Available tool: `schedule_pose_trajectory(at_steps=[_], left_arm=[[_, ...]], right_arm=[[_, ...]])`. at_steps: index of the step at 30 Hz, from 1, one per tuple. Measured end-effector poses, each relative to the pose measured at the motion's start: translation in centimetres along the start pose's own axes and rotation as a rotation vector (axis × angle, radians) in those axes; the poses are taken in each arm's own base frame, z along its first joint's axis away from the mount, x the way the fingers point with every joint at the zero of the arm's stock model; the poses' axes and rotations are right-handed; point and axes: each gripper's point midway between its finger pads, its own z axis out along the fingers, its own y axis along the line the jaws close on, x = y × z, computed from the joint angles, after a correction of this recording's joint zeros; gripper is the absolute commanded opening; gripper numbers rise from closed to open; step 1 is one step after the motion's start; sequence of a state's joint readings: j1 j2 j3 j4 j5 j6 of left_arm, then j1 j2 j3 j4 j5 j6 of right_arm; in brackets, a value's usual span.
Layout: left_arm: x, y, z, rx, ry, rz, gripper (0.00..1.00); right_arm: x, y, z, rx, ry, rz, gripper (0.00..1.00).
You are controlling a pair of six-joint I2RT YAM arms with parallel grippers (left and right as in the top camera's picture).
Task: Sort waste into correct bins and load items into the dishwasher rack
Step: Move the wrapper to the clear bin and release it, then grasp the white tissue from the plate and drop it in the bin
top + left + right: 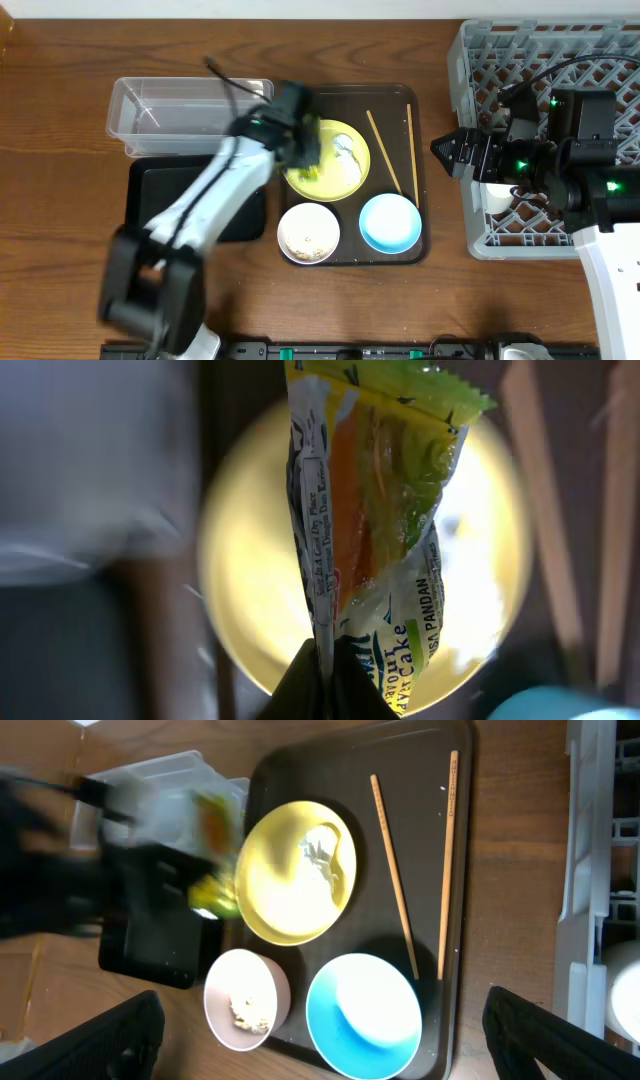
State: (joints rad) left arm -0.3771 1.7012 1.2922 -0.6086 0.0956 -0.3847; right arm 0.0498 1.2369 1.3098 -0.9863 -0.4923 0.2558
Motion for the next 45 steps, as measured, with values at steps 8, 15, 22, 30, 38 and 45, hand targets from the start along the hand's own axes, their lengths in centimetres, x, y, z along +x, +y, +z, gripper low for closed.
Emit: schedule_pose_trajectory(at_steps=[8, 15, 22, 30, 38, 45], left_arm=[[-7.2, 7.1, -4.9, -0.160, -0.272, -0.138, 0.17], [-8.0, 10.9, -2.2, -0.223, -0.251, -0.179, 0.79], [-5.8, 3.6, -1.9, -0.016, -0.171, -0.058, 0.68], [1.5, -7.0, 2.6, 0.103, 0.004, 0.182, 0.65], [5.4, -6.9, 9.8, 0.012, 0.106, 0.189, 0.29], [5.9, -5.8, 10.0, -0.034, 0.140, 0.154, 0.06]], right_arm=[[0.0, 0.0, 0.0, 0.000, 0.001, 0.000, 0.99], [0.1, 0.0, 0.0, 0.001, 0.003, 0.002, 0.99], [0.2, -0.5, 0.0, 0.030, 0.007, 0.008, 0.99], [0.3, -0.9, 0.0, 0.048, 0.008, 0.011, 0.99], [0.3, -0.9, 0.0, 0.049, 0.008, 0.010, 0.99], [0.3, -0.9, 0.0, 0.049, 0.008, 0.010, 0.99]])
